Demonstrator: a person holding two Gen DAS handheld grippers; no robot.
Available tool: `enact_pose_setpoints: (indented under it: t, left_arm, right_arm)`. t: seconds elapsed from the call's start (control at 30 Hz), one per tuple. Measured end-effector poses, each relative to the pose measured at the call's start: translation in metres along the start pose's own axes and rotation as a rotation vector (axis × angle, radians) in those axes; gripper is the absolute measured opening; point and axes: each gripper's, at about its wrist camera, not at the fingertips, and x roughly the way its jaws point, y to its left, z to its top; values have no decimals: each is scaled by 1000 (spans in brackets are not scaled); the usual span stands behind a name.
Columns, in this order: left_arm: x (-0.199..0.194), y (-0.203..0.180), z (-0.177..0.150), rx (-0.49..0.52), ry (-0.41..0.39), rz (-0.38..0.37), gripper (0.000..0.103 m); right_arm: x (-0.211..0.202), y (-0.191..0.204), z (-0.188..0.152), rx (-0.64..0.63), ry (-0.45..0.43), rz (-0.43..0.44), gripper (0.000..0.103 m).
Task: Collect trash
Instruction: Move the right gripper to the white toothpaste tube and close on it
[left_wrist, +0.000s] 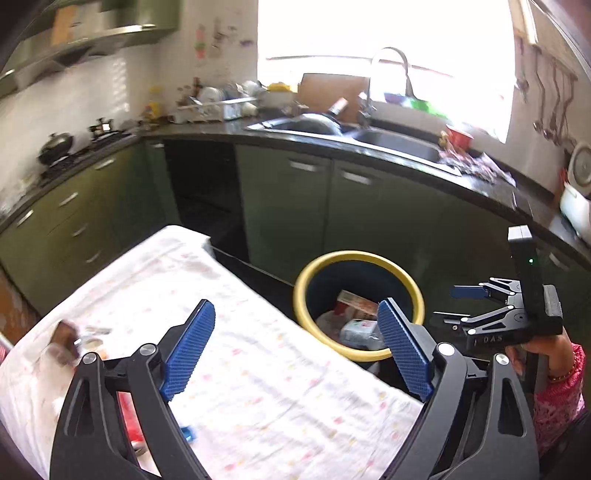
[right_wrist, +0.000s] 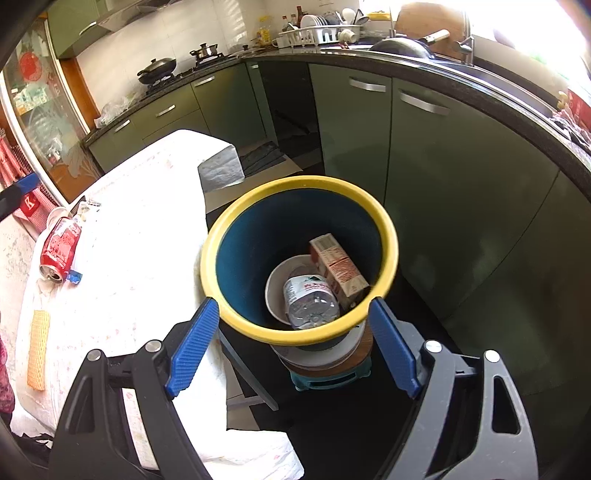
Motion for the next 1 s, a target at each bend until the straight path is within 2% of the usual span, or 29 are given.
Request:
enact_pose_setpoints:
  t: [0.1,0.27,0.47,0.57,0.63,0.7,0.83,0.93,1.0]
  left_arm:
    - [-37,41,-19,-73,-46,80,90]
    - [-87,114,-63,-180,-97,258,93]
    - [-121,209,-118,-361,-111,447,94]
    - [-133,252,-151,-448,-119,544,94]
    - [-136,273,-169,-498,-121,581,94]
    - [-135,286,-184,-541,-122,607,94]
    - [-126,292,-198,-579,-121,606,94]
    - [-117,286,-198,-552,-100,636,94]
    - [-116,280,-197,-522,-104,662,94]
  right_arm:
    - [2,13,3,-20,7,0,79]
    - [5,39,10,-55,17,2,79]
    - [11,86,18,-115,20,42,79]
    - [16,122,25,-166,22,88,79]
    - [22,150,29,-213,30,126,79]
    - [29,179,34,-255,48,176,79]
    - [51,229,42,-286,94,264,79]
    - [69,261,49,-290,104,280,79]
    - [81,276,53,-282,103,268,71]
